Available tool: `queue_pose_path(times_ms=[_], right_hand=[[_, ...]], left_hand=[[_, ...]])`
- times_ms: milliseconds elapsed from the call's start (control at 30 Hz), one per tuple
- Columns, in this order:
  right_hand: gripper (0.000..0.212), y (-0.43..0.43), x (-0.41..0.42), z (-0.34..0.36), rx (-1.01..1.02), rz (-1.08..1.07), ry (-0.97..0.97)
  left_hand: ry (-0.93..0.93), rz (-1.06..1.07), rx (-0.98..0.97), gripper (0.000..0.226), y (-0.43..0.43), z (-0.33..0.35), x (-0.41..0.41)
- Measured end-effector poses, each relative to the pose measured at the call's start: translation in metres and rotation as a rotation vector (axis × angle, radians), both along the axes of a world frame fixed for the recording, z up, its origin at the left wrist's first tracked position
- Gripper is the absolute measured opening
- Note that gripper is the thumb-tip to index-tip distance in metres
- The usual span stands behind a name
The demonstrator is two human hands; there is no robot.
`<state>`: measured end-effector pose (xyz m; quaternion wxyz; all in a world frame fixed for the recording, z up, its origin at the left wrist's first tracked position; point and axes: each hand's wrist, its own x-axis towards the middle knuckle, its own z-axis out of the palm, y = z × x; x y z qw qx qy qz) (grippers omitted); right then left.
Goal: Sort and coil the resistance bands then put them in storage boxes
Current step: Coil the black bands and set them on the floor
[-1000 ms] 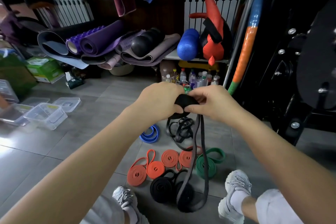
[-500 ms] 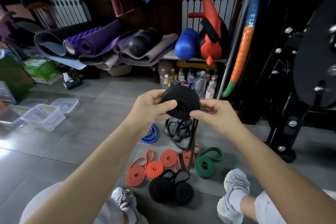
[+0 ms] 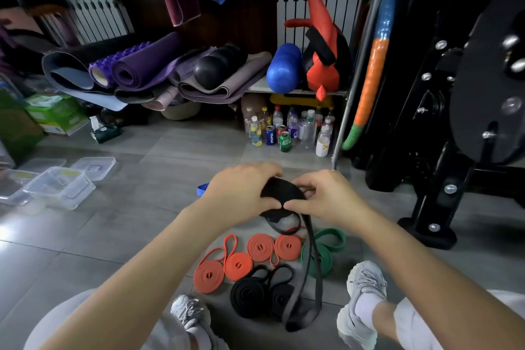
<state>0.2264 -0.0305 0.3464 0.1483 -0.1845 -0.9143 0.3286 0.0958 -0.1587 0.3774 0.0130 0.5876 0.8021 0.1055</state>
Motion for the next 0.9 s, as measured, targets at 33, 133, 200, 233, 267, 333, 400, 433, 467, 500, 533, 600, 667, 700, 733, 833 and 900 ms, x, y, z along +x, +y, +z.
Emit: queue_pose_path(times_ms=[33,133,200,233,267,333,400,433,467,500,533,600,667,700,733,833,900], right_hand=[[0.022,-0.003,-0.001,0.001,0.034,0.001,0.007],[0.023,-0.006,0.002,0.001,-0.008,0.007,0.078],[0.026,-0.003,0.007,0.001,-0.103,0.011,0.147],[0.029,-0.001,0.009,0.003,-0.142,0.014,0.170],[0.030,0.001,0.010,0.005,-0.162,0.016,0.178],[0.030,0.006,0.012,0.005,-0.173,0.012,0.169],[0.032,0.011,0.013,0.002,-0.216,0.015,0.177],[0.036,0.013,0.014,-0.001,-0.248,0.016,0.199],[0.038,0.014,0.014,-0.004,-0.283,0.015,0.230],[0.039,0.016,0.014,-0.006,-0.317,0.012,0.263],[0.040,0.016,0.013,-0.008,-0.349,0.003,0.295],[0.041,0.015,0.010,-0.011,-0.398,-0.021,0.351],[0.042,0.015,0.006,-0.016,-0.432,-0.035,0.396],[0.042,0.016,0.004,-0.018,-0.452,-0.041,0.416],[0.041,0.015,0.003,-0.020,-0.474,-0.043,0.432],[0.040,0.013,0.000,-0.029,-0.535,-0.041,0.461],[0.042,0.011,0.000,-0.035,-0.547,-0.052,0.472]], left_hand=[[0.056,-0.026,-0.048,0.041,0.002,0.002,0.001],[0.047,-0.043,-0.031,0.029,0.002,0.004,0.000],[-0.111,-0.011,0.082,0.026,-0.002,0.002,-0.002],[-0.210,0.019,0.151,0.026,-0.005,-0.001,-0.001],[-0.300,0.054,0.219,0.027,-0.007,-0.003,-0.001],[-0.440,0.112,0.339,0.028,-0.009,-0.008,0.000],[-0.577,0.135,0.454,0.028,-0.009,-0.012,0.000],[-0.646,0.138,0.508,0.028,-0.008,-0.013,0.000],[-0.711,0.137,0.555,0.029,-0.007,-0.014,0.001],[-0.772,0.141,0.595,0.031,-0.006,-0.015,0.002],[-0.834,0.149,0.631,0.035,-0.006,-0.016,0.003],[-0.958,0.176,0.694,0.036,-0.004,-0.020,0.007],[-1.081,0.232,0.752,0.032,-0.002,-0.025,0.011],[-1.166,0.263,0.785,0.028,-0.001,-0.028,0.012],[-1.278,0.281,0.818,0.025,-0.001,-0.030,0.013],[-1.592,0.254,0.864,0.031,0.001,-0.038,0.016],[-1.689,0.254,0.854,0.037,0.002,-0.043,0.017]])
